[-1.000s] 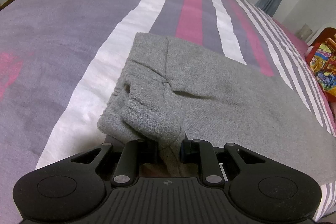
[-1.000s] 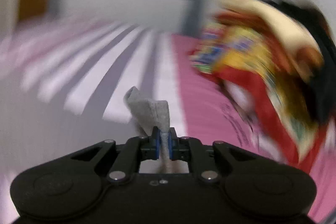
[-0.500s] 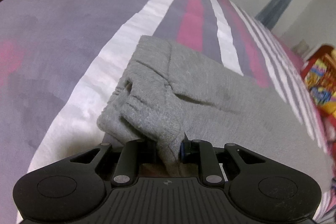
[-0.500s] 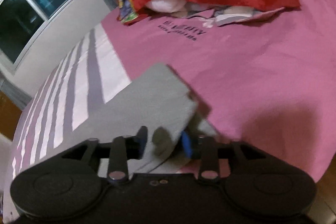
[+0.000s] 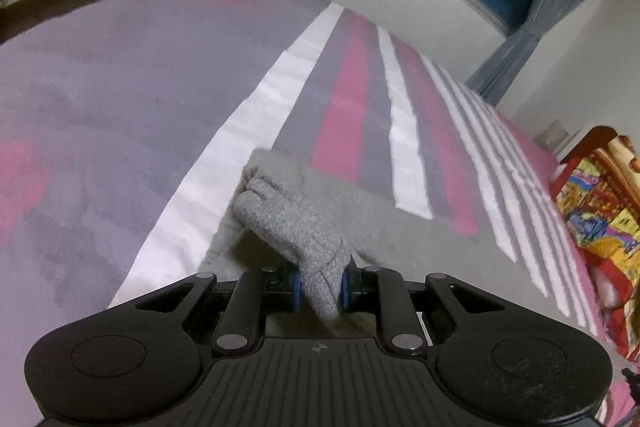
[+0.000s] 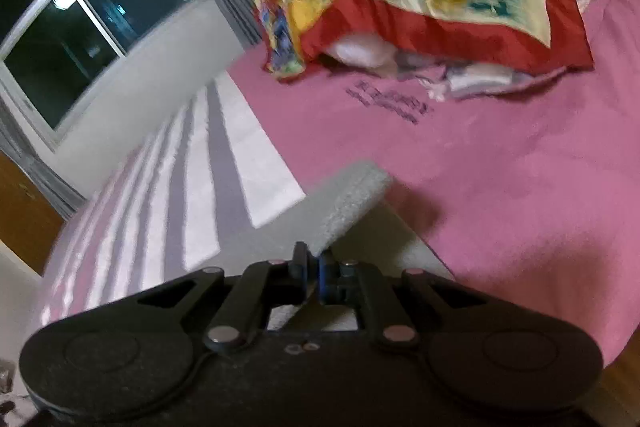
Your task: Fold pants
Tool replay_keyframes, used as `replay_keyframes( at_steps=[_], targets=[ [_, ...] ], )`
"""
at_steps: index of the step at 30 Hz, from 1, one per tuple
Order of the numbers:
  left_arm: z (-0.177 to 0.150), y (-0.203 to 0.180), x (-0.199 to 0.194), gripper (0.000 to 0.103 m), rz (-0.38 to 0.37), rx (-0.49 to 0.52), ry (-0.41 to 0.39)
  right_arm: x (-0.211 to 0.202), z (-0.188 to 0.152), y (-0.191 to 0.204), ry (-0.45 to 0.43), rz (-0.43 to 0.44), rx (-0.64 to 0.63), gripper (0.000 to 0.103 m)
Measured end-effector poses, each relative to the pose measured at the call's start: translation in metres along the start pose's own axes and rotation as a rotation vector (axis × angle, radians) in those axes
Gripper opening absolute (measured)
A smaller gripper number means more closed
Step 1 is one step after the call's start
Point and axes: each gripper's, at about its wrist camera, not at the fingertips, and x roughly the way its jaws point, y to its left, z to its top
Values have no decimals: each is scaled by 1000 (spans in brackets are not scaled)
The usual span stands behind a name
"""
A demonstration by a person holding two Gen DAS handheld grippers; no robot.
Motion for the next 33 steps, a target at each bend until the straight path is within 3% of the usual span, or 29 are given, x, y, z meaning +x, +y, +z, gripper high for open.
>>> replay_keyframes(
  at_steps=[2, 4, 13, 17, 19, 22, 25, 29, 30, 31, 33],
  targets=[
    [-11, 5, 24, 18, 77, 40, 106, 17, -8, -9, 72, -63, -3, 5],
    [-18, 10, 27, 18, 66, 25, 92, 33, -17, -24, 154, -98, 53, 5],
    [-13, 11, 9, 18, 12, -5, 45, 10, -7, -19, 51, -38, 43, 4],
    [-19, 14, 19, 18, 37, 9, 72, 24, -17, -29, 122, -107, 50, 4],
    [-17, 12, 13, 18, 27, -7, 51, 19, -19, -32, 100, -95, 97, 4],
    [-19, 13, 7, 18, 18, 1, 47, 11, -18, -26, 72, -92, 60, 4],
    [-25, 14, 15, 19, 45, 9, 78, 24, -21, -33, 113, -119, 82, 3],
    [-33, 15, -3, 44, 13, -16, 39, 12, -20, -28, 84, -120, 77, 14],
    [-36, 14, -12, 45, 11, -20, 25, 4, -21, -23, 60, -143, 44, 20],
    [-40, 11, -25, 45, 38, -15, 3, -7, -21, -14, 27, -176, -4, 20],
    [-50, -5, -57, 45, 77, -2, -89, -26, -26, 8, -23, -147, -107, 20]
  ],
)
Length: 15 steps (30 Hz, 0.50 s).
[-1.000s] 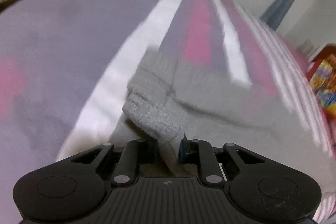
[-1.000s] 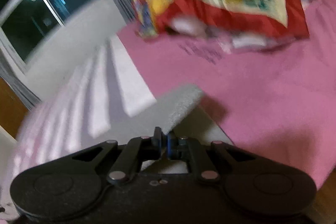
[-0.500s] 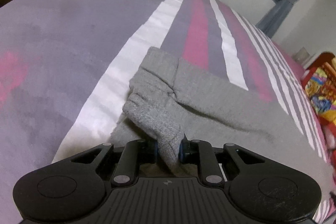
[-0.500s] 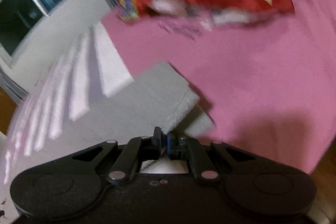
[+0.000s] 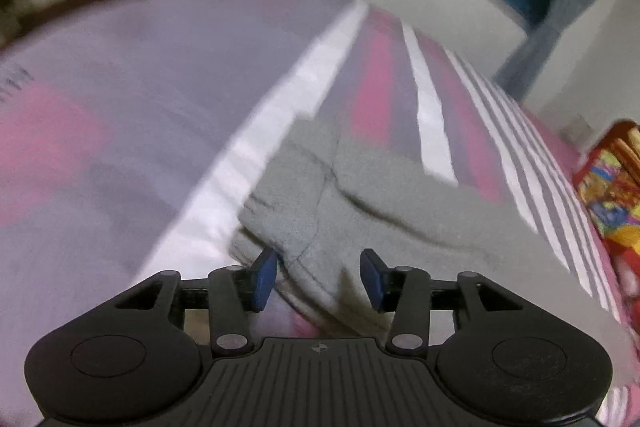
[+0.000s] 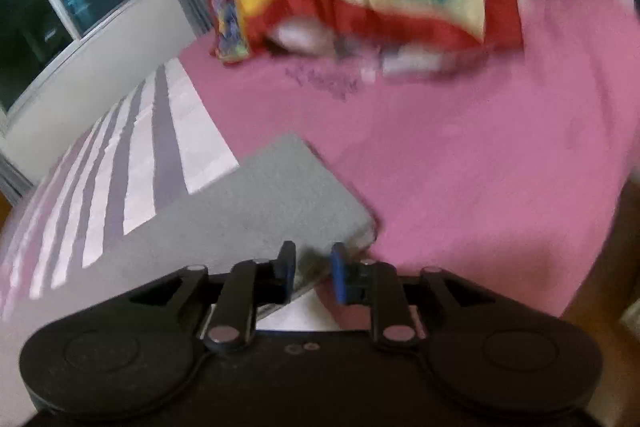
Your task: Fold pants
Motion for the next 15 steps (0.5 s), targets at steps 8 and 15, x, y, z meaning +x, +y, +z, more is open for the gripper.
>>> replay_keyframes(
  at_steps=[8, 15],
  targets=[
    [-75, -151, 27, 45, -188, 315, 47, 25, -57, 163, 109, 310, -391, 22],
    [-107, -219, 68, 74, -169, 463, 132, 83, -82, 187, 297, 269, -343, 11]
  ],
)
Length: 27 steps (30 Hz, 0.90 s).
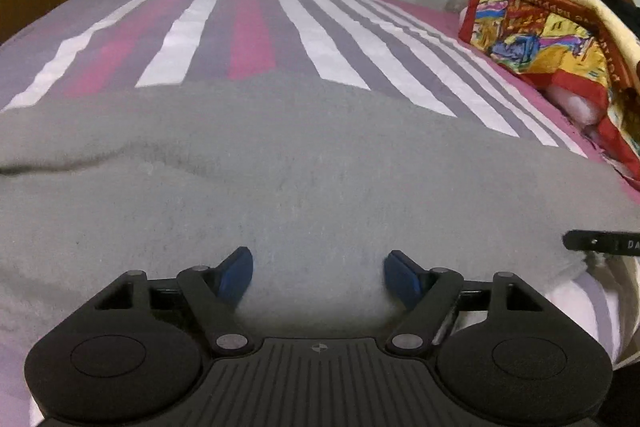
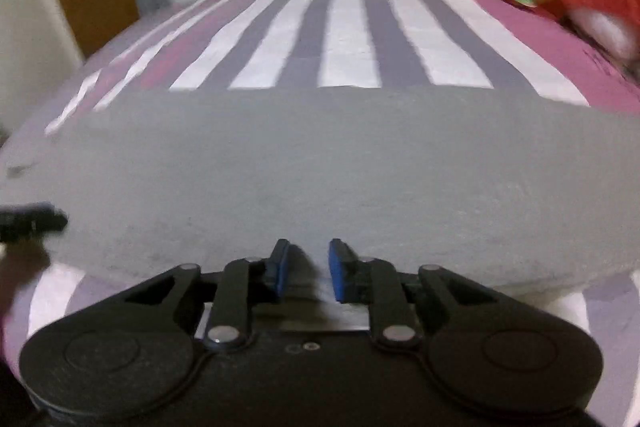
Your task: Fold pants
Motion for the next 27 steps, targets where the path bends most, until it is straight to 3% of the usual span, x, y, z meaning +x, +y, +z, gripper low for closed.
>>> replay_keyframes(
  at_steps=[3, 6, 9, 12, 14, 16, 17, 19, 21, 23, 25, 27],
  targets=[
    [11, 13, -20, 74, 11, -6, -101, -16, 18, -1, -46, -28, -20, 28],
    [29, 40, -17, 74, 82, -22, -116, -4, 38, 20, -57, 72, -70, 27],
    [47, 70, 2, 74, 118, -87, -80, 26, 55, 71, -33, 154, -165, 26],
    [55, 87, 38, 74, 135, -92, 42, 66, 67, 129, 18, 237, -248, 25],
    [60, 90, 56, 77, 139, -79, 72, 102, 68, 155, 103, 206, -278, 25],
    [71, 90, 54, 76, 144, -88, 86, 118, 77, 171, 109, 135, -308, 24],
    [78, 86, 44, 77, 145, -62, 31, 117, 84, 177, 97, 134, -304, 25],
    [81, 86, 33, 77, 171, -25, -42, 107, 96, 187, 26, 197, -300, 25],
    [79, 99, 48, 77, 199, -51, 19, 115, 104, 193, 5, 224, -291, 26],
    [67, 112, 64, 78, 179, -65, 66, 134, 105, 194, 62, 241, -266, 27],
    [65, 115, 57, 78, 168, -75, 48, 145, 104, 177, 98, 220, -254, 11],
    [60, 116, 41, 78, 173, -65, 27, 131, 109, 152, 96, 225, -188, 13]
  ],
)
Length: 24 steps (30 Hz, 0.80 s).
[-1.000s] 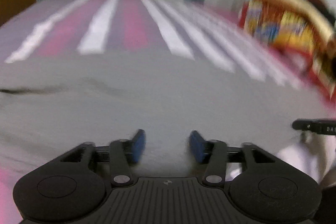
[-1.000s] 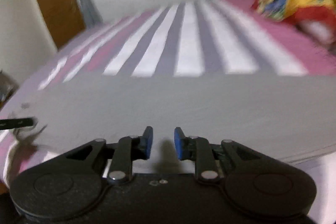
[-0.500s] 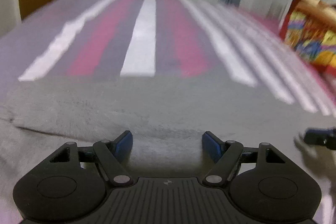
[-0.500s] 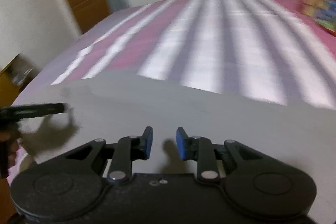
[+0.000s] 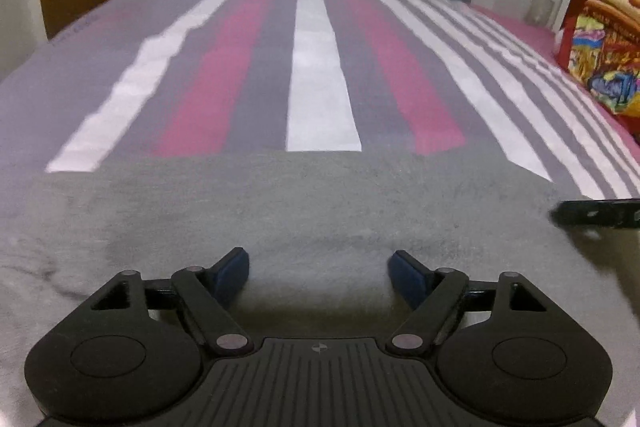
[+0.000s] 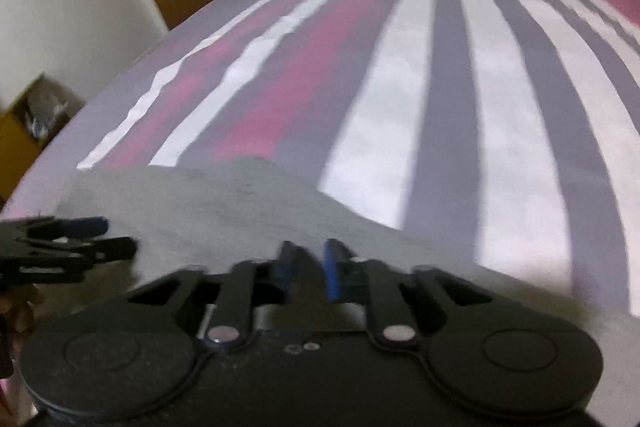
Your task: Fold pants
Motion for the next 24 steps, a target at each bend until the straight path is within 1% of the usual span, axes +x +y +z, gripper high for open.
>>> replay_keyframes(
  at_steps=[1, 2, 3, 4, 5, 6, 7, 8, 9, 10, 11, 12, 13, 15, 17, 18, 20, 22, 23, 24],
  targets=[
    [-5, 4, -5, 78, 2, 18, 2, -20, -8, -16, -28, -30, 11, 24],
    [-12, 10, -9, 78, 8, 41, 1, -36, -16, -32, -45, -59, 17, 27],
    [-19, 14, -14, 78, 12, 58, 1, -54, -27, -50, -53, -83, 31, 27],
    [-25, 19, -21, 79, 17, 63, 7, -78, -43, -80, -61, -107, 67, 27],
    [-29, 28, -28, 79, 22, 47, 9, -100, -56, -107, -75, -130, 107, 26],
    [-36, 37, -37, 79, 16, 26, -3, -123, -68, -133, -91, -175, 147, 23],
    [-41, 45, -41, 79, 5, 10, -11, -154, -84, -166, -129, -244, 199, 19],
    [-45, 49, -46, 79, 0, 9, -16, -180, -98, -192, -166, -314, 258, 19],
    [-46, 49, -48, 79, 6, 19, -15, -212, -116, -225, -200, -416, 339, 17],
    [-47, 46, -51, 79, 22, 34, -12, -238, -132, -251, -219, -498, 418, 16],
    [-48, 43, -52, 79, 43, 43, -10, -267, -148, -270, -262, -552, 512, 18],
    [-47, 41, -54, 79, 58, 38, -8, -297, -166, -283, -341, -549, 593, 24],
    [-47, 40, -56, 79, 67, 26, -6, -321, -183, -289, -414, -519, 641, 30],
    [-49, 37, -57, 82, 76, 7, -7, -353, -210, -296, -502, -442, 722, 30],
    [-53, 37, -57, 86, 80, -17, -12, -366, -238, -303, -518, -342, 796, 30],
    [-55, 36, -57, 88, 78, -34, -13, -362, -245, -303, -518, -302, 819, 30],
    [-58, 34, -56, 94, 75, -50, -15, -348, -255, -303, -515, -211, 858, 33],
    [-58, 30, -53, 95, 84, -47, -10, -322, -254, -298, -510, -141, 899, 37],
    [-57, 29, -53, 96, 90, -45, -7, -317, -256, -296, -506, -129, 910, 37],
    [-57, 28, -52, 96, 93, -46, -3, -316, -257, -291, -506, -137, 917, 34]
  ],
)
